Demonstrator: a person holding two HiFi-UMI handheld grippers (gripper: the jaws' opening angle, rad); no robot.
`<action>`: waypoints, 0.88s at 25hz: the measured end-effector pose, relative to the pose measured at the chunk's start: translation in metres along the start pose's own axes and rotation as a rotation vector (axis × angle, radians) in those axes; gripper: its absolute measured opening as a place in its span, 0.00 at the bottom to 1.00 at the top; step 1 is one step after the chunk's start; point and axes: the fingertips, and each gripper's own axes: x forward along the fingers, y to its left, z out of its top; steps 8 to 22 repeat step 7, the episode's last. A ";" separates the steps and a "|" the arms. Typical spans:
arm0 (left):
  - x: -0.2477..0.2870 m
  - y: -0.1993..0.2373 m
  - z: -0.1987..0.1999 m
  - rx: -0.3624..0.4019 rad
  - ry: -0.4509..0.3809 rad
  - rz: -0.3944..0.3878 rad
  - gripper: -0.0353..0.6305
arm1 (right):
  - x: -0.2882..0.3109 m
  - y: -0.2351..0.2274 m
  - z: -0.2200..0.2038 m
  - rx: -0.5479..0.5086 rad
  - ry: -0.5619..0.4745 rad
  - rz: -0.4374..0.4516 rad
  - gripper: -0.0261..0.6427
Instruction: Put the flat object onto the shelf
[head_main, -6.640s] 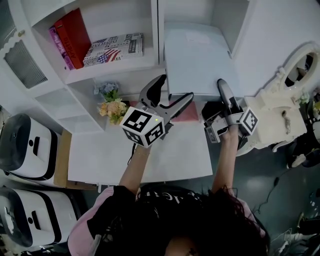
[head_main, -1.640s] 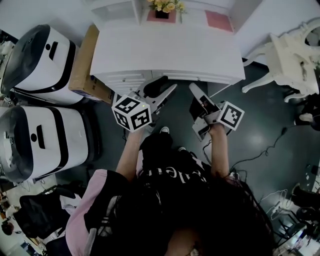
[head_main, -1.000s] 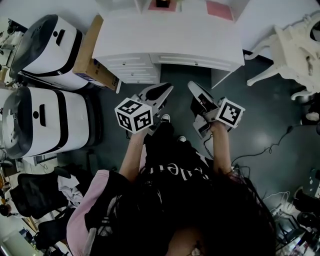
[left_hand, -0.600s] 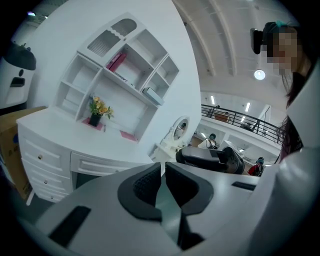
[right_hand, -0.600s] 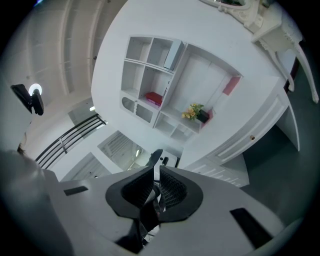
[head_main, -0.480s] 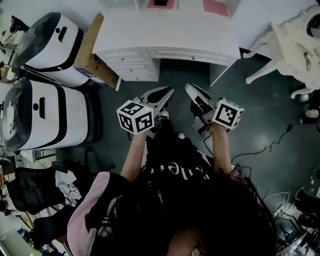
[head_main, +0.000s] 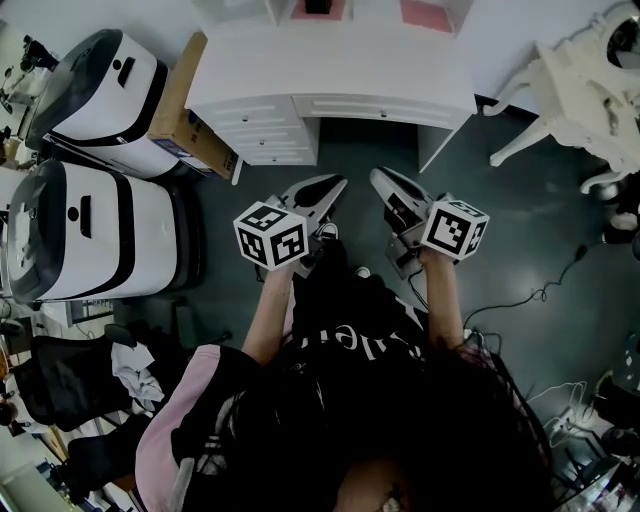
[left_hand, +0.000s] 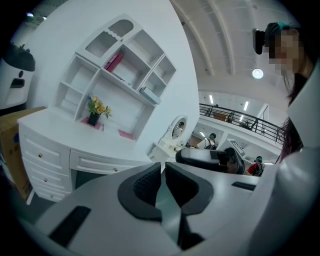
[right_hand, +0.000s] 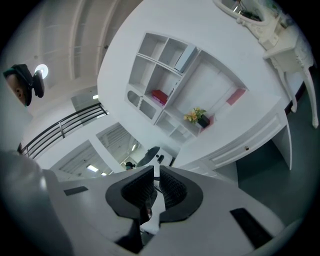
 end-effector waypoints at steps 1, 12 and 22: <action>-0.001 -0.001 0.000 0.000 -0.001 0.001 0.11 | 0.000 0.000 -0.001 -0.005 0.004 -0.001 0.14; -0.008 -0.001 -0.002 -0.009 -0.009 0.011 0.11 | 0.000 0.003 -0.006 -0.044 0.025 -0.013 0.14; -0.008 -0.001 -0.002 -0.009 -0.009 0.011 0.11 | 0.000 0.003 -0.006 -0.044 0.025 -0.013 0.14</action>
